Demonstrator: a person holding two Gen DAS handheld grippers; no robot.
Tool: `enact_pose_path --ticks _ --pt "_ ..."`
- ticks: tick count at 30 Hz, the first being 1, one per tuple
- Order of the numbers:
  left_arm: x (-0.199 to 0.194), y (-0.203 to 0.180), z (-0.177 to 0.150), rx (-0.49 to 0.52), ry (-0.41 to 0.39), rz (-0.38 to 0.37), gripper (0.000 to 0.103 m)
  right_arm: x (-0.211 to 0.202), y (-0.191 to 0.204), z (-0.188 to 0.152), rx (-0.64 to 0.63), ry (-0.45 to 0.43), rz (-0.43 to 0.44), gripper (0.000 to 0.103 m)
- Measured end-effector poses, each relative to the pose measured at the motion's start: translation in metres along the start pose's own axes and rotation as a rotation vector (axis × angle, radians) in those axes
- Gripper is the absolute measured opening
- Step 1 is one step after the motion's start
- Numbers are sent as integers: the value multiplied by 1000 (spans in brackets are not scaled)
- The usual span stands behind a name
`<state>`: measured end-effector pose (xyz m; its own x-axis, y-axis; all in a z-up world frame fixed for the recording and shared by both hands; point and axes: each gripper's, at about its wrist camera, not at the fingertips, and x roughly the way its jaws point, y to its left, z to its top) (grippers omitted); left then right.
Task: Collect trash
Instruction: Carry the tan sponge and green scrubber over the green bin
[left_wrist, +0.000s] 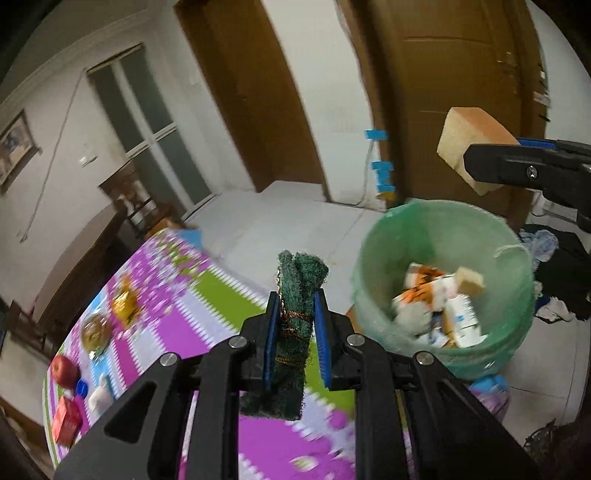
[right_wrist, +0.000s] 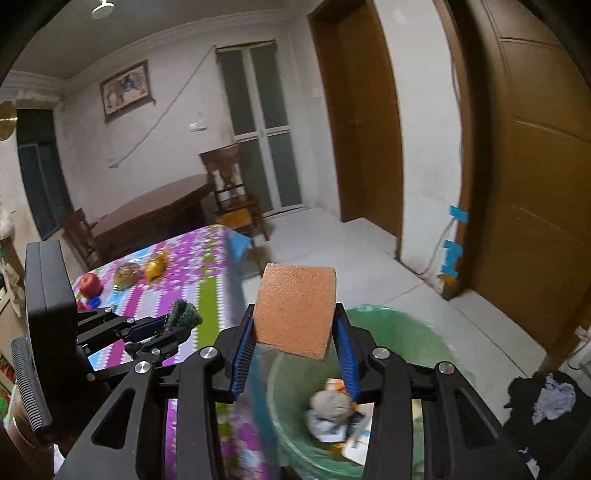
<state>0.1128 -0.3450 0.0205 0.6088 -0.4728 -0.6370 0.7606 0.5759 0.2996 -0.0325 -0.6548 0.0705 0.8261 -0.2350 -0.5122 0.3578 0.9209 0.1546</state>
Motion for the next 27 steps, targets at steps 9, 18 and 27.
enact_pose_path --ticks 9,18,27 --pt "23 -47 26 81 -5 -103 17 -17 -59 -7 31 31 -96 42" --pt "46 -83 40 136 18 -229 17 -16 -104 -14 76 113 -155 42" --pt "66 -103 37 188 84 -318 17 23 -119 -22 112 237 -149 42"
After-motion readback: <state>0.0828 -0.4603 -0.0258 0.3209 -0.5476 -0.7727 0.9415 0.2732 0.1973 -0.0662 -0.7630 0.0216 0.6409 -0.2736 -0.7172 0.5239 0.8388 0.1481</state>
